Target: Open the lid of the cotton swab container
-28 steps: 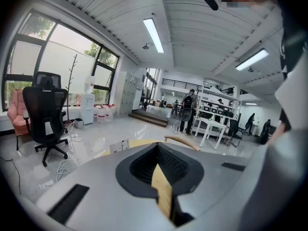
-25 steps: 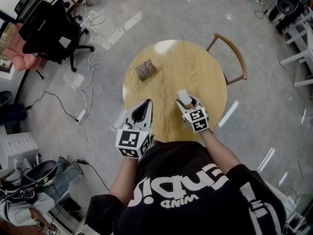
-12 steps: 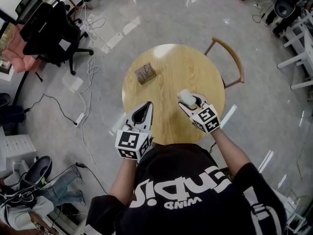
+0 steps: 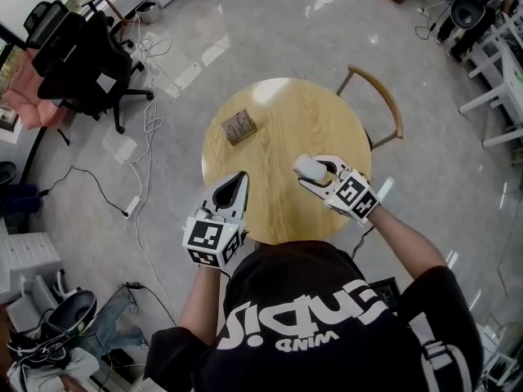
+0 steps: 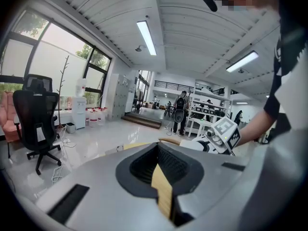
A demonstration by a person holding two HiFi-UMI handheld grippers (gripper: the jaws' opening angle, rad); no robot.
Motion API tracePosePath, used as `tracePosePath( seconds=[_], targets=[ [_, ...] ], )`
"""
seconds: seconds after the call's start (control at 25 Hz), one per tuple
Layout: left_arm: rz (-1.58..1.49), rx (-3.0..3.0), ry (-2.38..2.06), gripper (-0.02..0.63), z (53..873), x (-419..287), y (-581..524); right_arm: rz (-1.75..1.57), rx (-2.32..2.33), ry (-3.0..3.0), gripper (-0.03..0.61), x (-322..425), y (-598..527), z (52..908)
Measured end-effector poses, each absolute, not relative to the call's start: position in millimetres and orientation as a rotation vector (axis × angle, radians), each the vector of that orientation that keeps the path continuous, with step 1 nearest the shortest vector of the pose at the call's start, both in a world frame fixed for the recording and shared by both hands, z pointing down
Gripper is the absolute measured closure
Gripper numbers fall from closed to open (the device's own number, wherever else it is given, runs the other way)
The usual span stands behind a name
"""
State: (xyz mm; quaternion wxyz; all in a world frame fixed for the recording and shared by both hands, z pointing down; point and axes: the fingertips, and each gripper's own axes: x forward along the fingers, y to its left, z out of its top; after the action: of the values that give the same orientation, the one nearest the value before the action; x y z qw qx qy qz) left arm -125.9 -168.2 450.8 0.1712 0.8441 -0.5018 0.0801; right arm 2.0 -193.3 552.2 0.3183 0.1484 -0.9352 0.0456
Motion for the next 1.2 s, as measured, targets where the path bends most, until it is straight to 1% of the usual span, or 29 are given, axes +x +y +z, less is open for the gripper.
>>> tracePosePath(
  seconds=[0.28, 0.56, 0.68, 0.76, 0.84, 0.92, 1.2],
  targets=[
    [0.277, 2.461, -1.412, 0.604, 440, -127, -167, 0.015, 0.178, -2.442, 0.383, -4, -171, 547],
    [0.293, 2.510, -1.429, 0.604, 433, -125, -165, 0.039, 0.169, -2.492, 0.383, 0, -168, 532],
    [0.251, 2.530, -1.412, 0.565, 425, -127, -167, 0.047, 0.188, -2.497, 0.382, -3, -171, 528],
    [0.225, 2.540, -1.409, 0.510, 420, -128, -169, 0.059, 0.191, -2.499, 0.382, -4, -171, 527],
    [0.221, 2.565, -1.385, 0.419, 418, -124, -168, 0.071, 0.185, -2.502, 0.382, -3, -169, 527],
    [0.252, 2.608, -1.339, 0.380, 417, -116, -166, 0.080, 0.169, -2.509, 0.382, -2, -166, 525],
    [0.323, 2.718, -1.216, 0.373, 410, -103, -161, 0.090, 0.105, -2.535, 0.382, -8, -158, 510]
  ],
)
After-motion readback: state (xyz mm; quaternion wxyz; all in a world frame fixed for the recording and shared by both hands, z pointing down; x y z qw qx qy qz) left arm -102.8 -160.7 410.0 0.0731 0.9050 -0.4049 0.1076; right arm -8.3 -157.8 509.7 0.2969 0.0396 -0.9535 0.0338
